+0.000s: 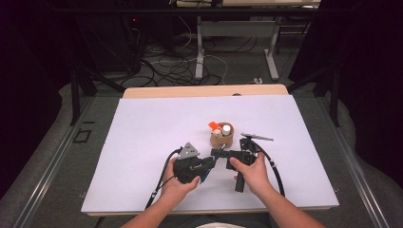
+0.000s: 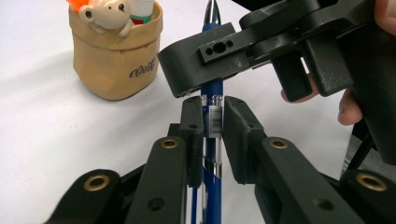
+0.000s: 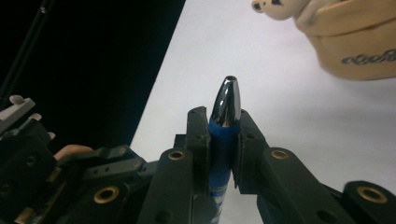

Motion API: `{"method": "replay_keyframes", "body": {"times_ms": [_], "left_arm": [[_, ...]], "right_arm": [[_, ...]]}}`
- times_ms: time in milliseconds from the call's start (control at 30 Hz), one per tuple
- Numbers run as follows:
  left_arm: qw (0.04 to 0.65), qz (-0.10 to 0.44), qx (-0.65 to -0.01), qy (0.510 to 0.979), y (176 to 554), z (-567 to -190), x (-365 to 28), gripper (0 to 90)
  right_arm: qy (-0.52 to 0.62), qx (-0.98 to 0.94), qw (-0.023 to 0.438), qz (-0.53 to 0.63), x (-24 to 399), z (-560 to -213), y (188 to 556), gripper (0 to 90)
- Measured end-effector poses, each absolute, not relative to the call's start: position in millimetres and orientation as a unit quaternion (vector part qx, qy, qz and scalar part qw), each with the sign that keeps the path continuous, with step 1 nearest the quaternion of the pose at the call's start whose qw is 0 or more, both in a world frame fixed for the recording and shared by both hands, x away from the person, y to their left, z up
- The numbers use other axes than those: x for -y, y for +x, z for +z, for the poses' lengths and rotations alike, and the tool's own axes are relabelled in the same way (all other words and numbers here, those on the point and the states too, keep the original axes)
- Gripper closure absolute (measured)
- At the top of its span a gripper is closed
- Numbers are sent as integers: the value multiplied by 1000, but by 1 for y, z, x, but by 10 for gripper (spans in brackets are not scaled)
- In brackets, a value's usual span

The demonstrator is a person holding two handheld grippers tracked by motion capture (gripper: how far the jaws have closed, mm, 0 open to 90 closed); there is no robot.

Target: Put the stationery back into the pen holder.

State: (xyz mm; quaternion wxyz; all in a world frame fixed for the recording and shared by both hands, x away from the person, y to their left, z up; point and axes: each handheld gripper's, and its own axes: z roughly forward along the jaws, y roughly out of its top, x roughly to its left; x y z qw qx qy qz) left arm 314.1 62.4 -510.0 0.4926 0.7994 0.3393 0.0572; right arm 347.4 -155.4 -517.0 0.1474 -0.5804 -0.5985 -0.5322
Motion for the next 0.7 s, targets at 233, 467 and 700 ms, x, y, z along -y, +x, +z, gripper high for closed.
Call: {"method": "replay_keyframes", "body": {"times_ms": [233,467,700], "left_arm": [[489,56,-345,799,317,-511,-65,670],[479,64,-352,802,320,-513,-67,601],[469,66,-364,802,324,-516,-69,552]], "right_arm": [[-581,598,131,-536,161,-516,350,795],[-580,597,110,-543,169,-510,352,795],[-576,597,84,-552,181,-500,354,795]]}}
